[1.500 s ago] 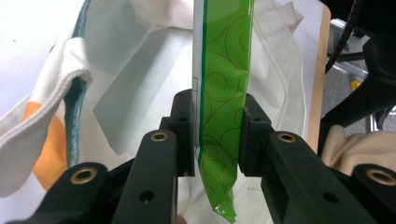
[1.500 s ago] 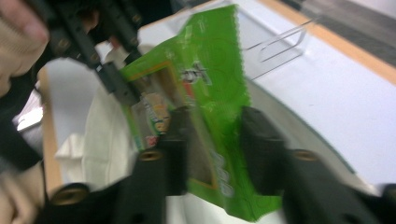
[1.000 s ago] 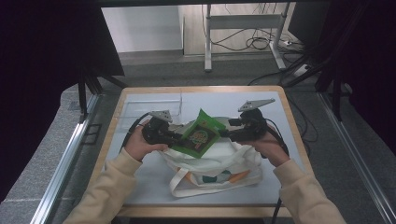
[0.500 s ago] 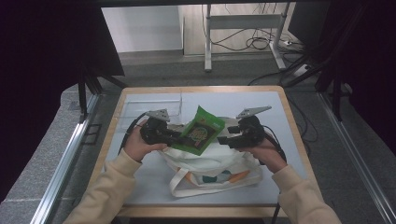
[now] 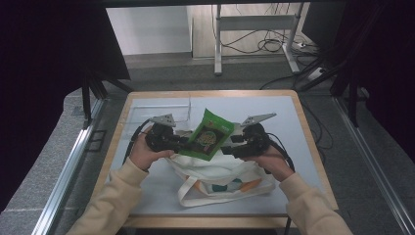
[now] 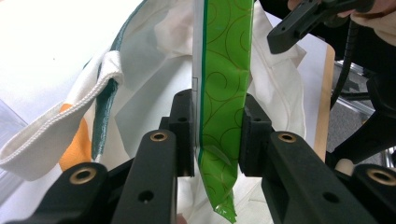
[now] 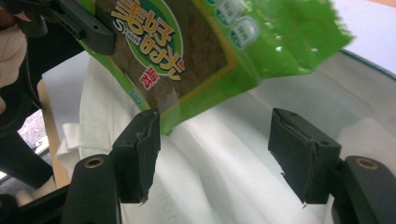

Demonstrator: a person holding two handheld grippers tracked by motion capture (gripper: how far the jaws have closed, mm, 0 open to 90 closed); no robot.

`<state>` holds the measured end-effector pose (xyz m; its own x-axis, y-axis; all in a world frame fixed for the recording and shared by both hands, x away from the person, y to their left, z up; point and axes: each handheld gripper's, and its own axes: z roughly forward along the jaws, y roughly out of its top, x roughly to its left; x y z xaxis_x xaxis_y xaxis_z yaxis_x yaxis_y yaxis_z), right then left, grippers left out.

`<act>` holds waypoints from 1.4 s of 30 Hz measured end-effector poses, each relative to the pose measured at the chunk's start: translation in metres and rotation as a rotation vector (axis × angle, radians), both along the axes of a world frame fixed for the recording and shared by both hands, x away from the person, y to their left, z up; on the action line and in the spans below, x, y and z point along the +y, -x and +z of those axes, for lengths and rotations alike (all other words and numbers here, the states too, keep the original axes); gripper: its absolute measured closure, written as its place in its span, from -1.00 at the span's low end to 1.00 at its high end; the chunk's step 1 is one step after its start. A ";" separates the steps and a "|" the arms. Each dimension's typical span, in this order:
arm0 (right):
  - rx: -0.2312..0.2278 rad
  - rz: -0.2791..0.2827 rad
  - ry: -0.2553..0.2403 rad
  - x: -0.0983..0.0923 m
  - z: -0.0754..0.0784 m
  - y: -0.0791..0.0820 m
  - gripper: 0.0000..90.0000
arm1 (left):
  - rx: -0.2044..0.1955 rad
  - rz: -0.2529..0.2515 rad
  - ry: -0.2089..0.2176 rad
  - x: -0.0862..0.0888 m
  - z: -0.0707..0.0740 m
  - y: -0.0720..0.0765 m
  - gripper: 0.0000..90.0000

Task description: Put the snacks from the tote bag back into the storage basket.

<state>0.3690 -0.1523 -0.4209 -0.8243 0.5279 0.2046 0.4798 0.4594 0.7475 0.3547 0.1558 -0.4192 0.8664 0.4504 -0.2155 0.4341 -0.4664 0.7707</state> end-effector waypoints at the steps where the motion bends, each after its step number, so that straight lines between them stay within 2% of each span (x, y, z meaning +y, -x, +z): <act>1: 0.005 0.004 -0.002 0.002 -0.001 0.000 -0.24 | -0.001 0.001 0.001 0.000 0.000 0.000 0.60; 6: 0.014 0.035 -0.015 0.011 -0.004 -0.001 -0.24 | -0.009 0.003 0.015 0.002 0.001 0.001 0.60; 9: 0.025 0.057 -0.033 0.017 -0.008 -0.003 -0.24 | -0.012 -0.007 0.051 0.005 0.004 0.001 0.60; 13: 0.015 0.093 -0.058 0.024 -0.012 -0.004 -0.24 | -0.021 0.004 0.072 0.009 0.006 0.002 0.60; 19: 0.005 0.116 -0.086 0.035 -0.019 -0.008 -0.18 | -0.018 -0.019 0.092 0.008 0.005 0.002 0.60; 21: 0.017 0.134 -0.121 0.036 -0.022 -0.011 -0.07 | -0.022 -0.015 0.087 0.008 0.005 0.002 0.60; 25: -0.006 0.151 -0.148 0.038 -0.021 -0.010 0.11 | -0.014 -0.012 0.091 0.011 0.003 0.001 0.59; 29: -0.001 0.151 -0.155 0.036 -0.021 -0.012 0.26 | -0.014 -0.009 0.087 0.012 0.001 0.000 0.58; 38: 0.009 0.188 -0.163 0.027 -0.017 -0.013 0.51 | -0.019 -0.014 0.065 0.009 -0.002 0.000 0.52; 42: 0.004 0.216 -0.165 0.025 -0.014 -0.012 0.59 | -0.029 -0.008 0.053 0.008 -0.003 0.000 0.39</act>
